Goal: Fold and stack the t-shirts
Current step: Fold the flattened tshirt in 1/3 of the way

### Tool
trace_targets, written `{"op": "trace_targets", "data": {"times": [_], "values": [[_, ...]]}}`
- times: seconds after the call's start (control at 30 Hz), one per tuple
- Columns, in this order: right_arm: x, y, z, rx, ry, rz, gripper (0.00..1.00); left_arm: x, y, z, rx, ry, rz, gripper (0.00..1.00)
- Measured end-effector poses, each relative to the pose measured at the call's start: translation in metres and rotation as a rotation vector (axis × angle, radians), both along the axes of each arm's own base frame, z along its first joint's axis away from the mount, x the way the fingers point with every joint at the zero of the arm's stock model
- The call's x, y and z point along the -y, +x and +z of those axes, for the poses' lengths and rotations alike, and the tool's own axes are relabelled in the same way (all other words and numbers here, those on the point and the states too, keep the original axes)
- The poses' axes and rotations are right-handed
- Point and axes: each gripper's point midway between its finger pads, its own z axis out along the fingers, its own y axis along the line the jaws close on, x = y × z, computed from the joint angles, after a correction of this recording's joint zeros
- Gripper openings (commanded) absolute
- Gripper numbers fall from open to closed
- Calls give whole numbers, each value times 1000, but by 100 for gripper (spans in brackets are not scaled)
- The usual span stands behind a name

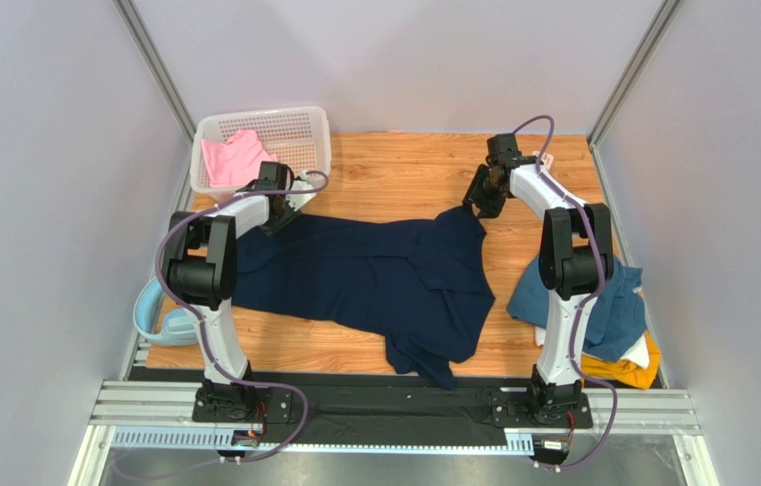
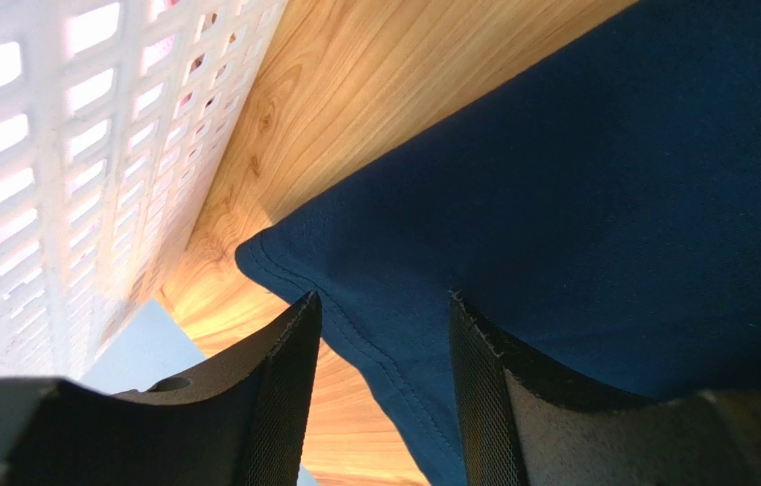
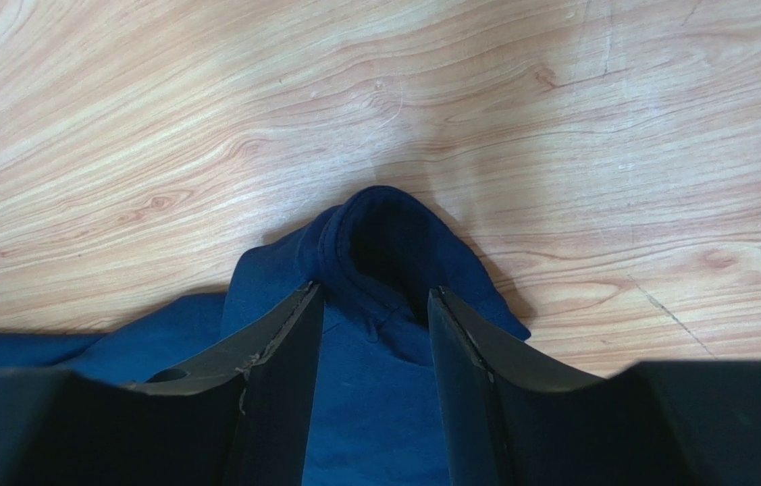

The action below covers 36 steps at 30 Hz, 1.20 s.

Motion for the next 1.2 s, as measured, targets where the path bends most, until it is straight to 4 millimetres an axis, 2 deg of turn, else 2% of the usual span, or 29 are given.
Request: {"op": "trace_targets", "data": {"times": [0.17,0.27,0.4,0.53,0.73,0.87,0.97,1.1,1.17,1.2], "values": [[0,-1,-5,-9,-2,-1,46,0,0,-1,9,0,11,55],[1,-3,-9,-19,-5,-1,41,0,0,-1,10,-3,17,55],[1,-5,-13,-26,-7,6,24,0,0,-1,12,-6,22,54],[-1,-8,-17,-34,2,11,0,0,0,-1,11,-8,27,54],[-2,-11,-21,-40,9,14,0,0,-1,-1,15,-5,28,54],[10,-24,-20,-57,-44,-10,0,0,-1,-1,20,-2,29,54],[24,-43,-4,-62,-100,-39,0,0,-1,-1,24,-2,28,54],[40,-63,29,-13,-152,-74,0,0,-1,-1,28,-2,26,53],[46,-73,37,-3,-173,-85,0,0,-1,-1,29,-2,26,53],[48,-76,38,-4,-181,-90,4,0,-1,-1,29,-2,26,53]]}}
